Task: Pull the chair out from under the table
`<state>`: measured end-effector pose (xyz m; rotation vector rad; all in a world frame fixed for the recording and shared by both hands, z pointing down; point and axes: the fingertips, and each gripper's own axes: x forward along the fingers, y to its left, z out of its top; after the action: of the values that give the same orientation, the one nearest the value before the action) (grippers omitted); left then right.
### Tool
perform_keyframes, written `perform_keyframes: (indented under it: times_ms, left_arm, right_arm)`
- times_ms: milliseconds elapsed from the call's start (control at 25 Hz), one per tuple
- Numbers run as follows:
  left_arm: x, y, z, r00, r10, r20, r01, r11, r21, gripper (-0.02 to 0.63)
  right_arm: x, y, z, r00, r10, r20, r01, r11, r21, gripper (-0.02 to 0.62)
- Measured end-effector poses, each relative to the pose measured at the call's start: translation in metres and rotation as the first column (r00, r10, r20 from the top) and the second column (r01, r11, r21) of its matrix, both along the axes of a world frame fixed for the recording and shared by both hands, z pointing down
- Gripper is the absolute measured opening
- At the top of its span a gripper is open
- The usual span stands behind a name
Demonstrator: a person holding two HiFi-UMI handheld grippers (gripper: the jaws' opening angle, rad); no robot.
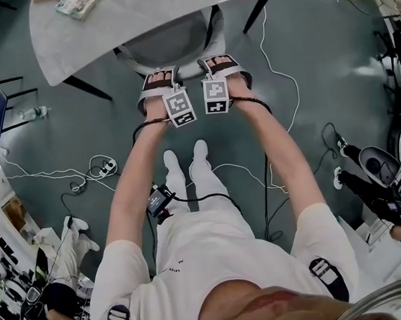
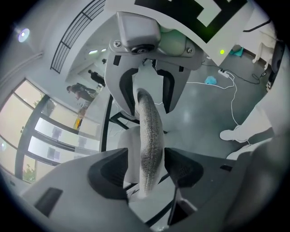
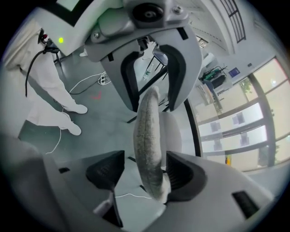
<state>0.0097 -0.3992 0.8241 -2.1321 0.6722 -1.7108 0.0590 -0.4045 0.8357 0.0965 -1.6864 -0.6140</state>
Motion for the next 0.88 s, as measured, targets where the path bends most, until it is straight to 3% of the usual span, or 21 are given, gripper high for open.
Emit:
perform_keyframes:
  times_ms: [120, 280, 880]
  left_arm:
    - [0.0, -0.002, 0.003, 1.0, 0.009, 0.017, -0.009, 1.0, 0.002, 0.23]
    - [-0.001, 0.003, 0.007, 0.999, 0.015, 0.029, -0.014, 1.0, -0.022, 0.123]
    - [0.0, 0.009, 0.008, 1.0, -0.01, 0.025, 0.012, 0.996, -0.09, 0.089]
  right_arm:
    - [0.004, -0.006, -0.002, 1.0, 0.001, 0.001, -0.001, 0.999, 0.039, 0.175]
    - [0.003, -0.006, -0.002, 0.999, -0.03, -0.022, 0.03, 0.999, 0.031, 0.123]
    - [0.003, 0.001, 0.0, 0.997, -0.066, -0.027, 0.065, 0.998, -0.017, 0.086]
